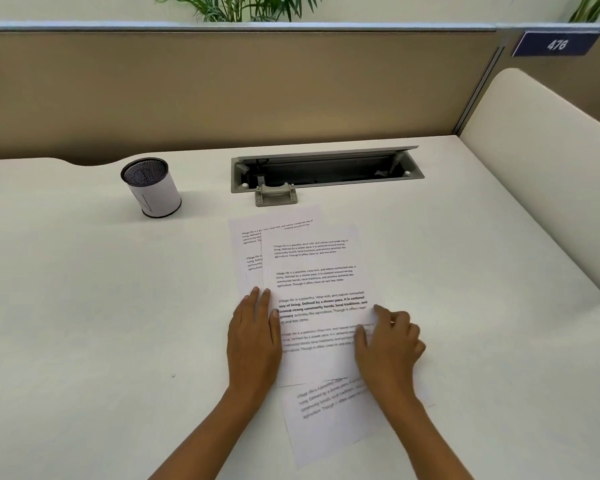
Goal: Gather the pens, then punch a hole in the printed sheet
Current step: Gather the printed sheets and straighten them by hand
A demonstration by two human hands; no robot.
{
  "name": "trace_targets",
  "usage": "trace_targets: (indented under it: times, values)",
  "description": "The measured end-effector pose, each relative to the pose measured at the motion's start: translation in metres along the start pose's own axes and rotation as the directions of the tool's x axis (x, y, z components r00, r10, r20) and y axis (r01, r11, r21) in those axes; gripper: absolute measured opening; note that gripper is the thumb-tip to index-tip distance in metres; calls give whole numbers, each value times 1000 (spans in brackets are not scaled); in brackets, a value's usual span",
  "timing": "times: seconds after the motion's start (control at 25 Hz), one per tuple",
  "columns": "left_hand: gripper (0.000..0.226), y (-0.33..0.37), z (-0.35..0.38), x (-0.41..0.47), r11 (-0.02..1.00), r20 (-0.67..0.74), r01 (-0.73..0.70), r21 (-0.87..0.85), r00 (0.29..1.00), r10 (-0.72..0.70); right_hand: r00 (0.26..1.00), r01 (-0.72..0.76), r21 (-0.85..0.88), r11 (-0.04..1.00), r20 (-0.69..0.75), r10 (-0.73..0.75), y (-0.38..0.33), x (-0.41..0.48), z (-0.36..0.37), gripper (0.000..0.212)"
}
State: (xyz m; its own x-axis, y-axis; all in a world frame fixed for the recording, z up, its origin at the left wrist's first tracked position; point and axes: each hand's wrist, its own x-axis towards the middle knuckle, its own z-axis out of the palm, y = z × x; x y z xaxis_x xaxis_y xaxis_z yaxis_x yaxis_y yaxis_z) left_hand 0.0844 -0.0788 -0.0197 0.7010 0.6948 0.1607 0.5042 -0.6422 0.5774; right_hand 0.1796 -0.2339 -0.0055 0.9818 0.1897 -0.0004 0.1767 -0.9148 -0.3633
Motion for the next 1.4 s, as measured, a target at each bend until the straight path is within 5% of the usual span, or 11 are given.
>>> trace_targets:
  times: [0.08,0.24,0.4,0.68,0.88,1.04,1.4]
  values:
    - [46,6,-6,4,990,-15,123,-65,992,-124,998,-52,48,998,32,50,-9,-5,4,60]
    - [75,17,-18,19,919,32,332,212,938,-346,983,-156,65,986,105,149,-28,1,5,92]
    - [54,28,-21,35,889,123,212,406,951,-283,980,-145,32,989,142,139,-50,13,6,95]
    - [57,30,-26,53,902,190,409,141,883,-430,947,-183,0,983,267,176,-69,32,0,62]
    - [67,30,-28,47,879,84,416,235,892,-444,953,-151,251,956,294,73,-72,43,-15,67]
    - [81,25,-30,49,917,103,386,102,913,-395,936,-160,238,958,345,71,-81,47,-16,72]
    - [86,5,-34,48,924,49,358,131,929,-367,842,-221,235,947,536,64,-96,46,-6,66]
